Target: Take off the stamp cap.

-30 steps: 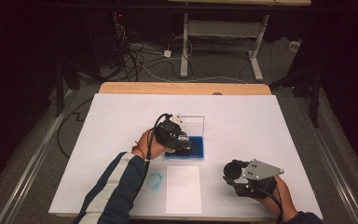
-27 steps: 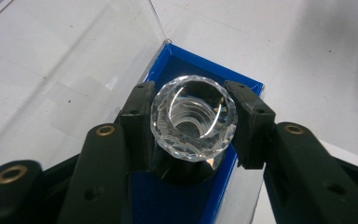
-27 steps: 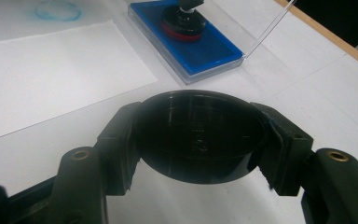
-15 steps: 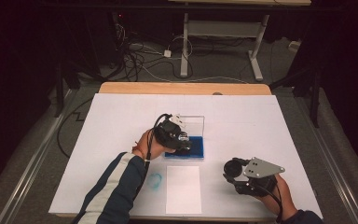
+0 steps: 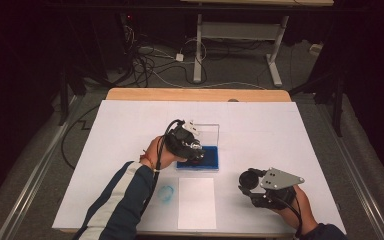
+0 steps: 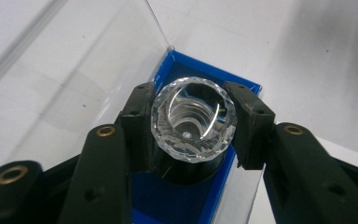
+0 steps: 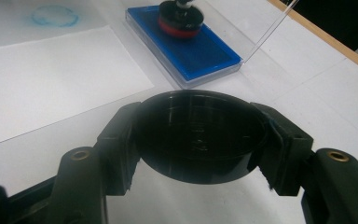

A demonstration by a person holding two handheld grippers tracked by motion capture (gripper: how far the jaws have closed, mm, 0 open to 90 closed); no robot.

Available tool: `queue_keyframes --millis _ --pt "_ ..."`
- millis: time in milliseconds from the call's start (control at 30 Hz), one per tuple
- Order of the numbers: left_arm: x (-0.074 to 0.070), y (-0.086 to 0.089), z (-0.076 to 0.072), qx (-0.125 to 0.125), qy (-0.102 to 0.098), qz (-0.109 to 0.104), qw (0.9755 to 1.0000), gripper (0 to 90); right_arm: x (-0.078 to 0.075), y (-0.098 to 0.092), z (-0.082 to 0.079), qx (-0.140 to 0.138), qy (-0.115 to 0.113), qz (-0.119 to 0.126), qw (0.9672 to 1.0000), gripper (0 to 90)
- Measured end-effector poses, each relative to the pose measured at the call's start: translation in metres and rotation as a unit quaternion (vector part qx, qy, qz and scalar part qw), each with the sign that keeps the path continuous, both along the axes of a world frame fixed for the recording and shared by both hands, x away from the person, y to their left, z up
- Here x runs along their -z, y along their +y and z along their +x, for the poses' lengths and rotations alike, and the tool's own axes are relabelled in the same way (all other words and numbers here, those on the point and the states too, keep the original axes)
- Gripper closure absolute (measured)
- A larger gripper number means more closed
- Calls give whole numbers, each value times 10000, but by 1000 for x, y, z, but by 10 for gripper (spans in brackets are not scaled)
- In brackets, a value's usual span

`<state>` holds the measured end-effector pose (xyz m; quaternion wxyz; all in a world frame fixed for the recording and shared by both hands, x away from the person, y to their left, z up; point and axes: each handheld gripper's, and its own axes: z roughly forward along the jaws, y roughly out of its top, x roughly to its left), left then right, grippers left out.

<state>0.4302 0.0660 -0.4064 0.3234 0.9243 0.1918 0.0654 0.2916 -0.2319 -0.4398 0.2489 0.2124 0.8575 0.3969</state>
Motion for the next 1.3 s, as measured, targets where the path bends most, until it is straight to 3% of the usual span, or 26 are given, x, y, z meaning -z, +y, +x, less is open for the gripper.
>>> queue_keyframes --millis 300,667,867,1300 --pt "-47 6 -3 -4 -371 54 9993 544 0 -2 -2 -14 -13 6 10000 384" --pt "-70 4 -4 39 -499 208 9985 544 -1 -5 -4 37 -7 5 10000 384" --pt "-61 4 -3 84 -410 123 9990 544 0 -4 -5 17 4 -16 10000 384" --pt "-10 -3 5 2 -119 143 9998 544 1 -3 -4 -3 45 -63 10000 384"
